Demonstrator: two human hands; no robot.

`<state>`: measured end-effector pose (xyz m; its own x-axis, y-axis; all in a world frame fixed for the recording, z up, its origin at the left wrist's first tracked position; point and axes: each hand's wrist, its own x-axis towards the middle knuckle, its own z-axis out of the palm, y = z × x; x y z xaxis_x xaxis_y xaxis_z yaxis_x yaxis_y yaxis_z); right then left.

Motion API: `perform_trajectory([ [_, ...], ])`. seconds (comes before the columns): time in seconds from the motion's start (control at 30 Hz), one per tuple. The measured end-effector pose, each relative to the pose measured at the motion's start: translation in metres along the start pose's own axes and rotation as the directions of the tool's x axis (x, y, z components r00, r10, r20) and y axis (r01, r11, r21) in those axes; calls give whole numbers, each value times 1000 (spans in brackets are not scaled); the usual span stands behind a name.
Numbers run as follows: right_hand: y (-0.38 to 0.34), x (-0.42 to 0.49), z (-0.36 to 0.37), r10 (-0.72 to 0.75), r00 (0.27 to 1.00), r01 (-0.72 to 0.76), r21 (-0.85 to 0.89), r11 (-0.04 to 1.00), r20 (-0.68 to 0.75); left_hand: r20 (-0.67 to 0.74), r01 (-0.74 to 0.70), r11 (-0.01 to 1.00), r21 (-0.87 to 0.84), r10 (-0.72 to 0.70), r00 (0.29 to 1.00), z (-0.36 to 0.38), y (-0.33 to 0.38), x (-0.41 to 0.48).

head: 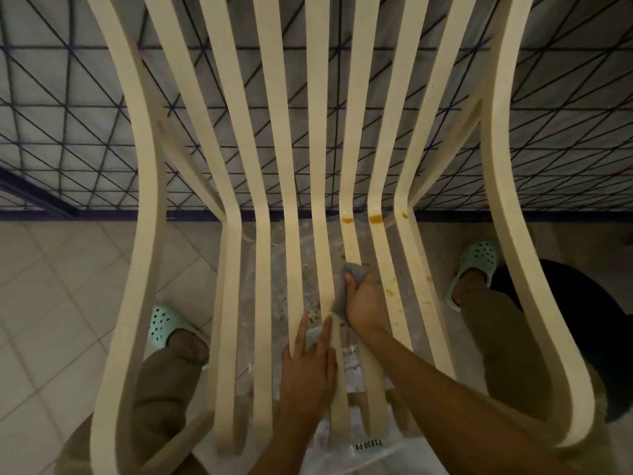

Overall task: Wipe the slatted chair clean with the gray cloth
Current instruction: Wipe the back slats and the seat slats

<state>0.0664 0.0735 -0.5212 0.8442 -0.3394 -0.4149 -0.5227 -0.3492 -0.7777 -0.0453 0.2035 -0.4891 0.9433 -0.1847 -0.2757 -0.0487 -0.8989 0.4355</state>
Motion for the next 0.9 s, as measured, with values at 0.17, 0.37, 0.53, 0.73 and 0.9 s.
perform_trajectory([
  [0.17,-20,44,2,37,998,-40,-47,998,-58,-85,-30,1000,-2,30,996,1,-1,-3],
  [0.37,-49,66,3,-106,993,104,-40,994,-51,-106,-34,999,9,35,994,1,0,0],
  [0.53,-48,62,1,-210,967,204,-55,977,-141,-45,4,1000,3,-4,999,7,-4,-1],
  [0.73,-30,20,-6,41,999,-41,162,986,2,-34,-34,999,17,35,999,0,1,-1],
  [0.9,-18,-24,-18,66,997,-75,253,964,45,0,18,999,37,-18,1000,1,-2,0],
])
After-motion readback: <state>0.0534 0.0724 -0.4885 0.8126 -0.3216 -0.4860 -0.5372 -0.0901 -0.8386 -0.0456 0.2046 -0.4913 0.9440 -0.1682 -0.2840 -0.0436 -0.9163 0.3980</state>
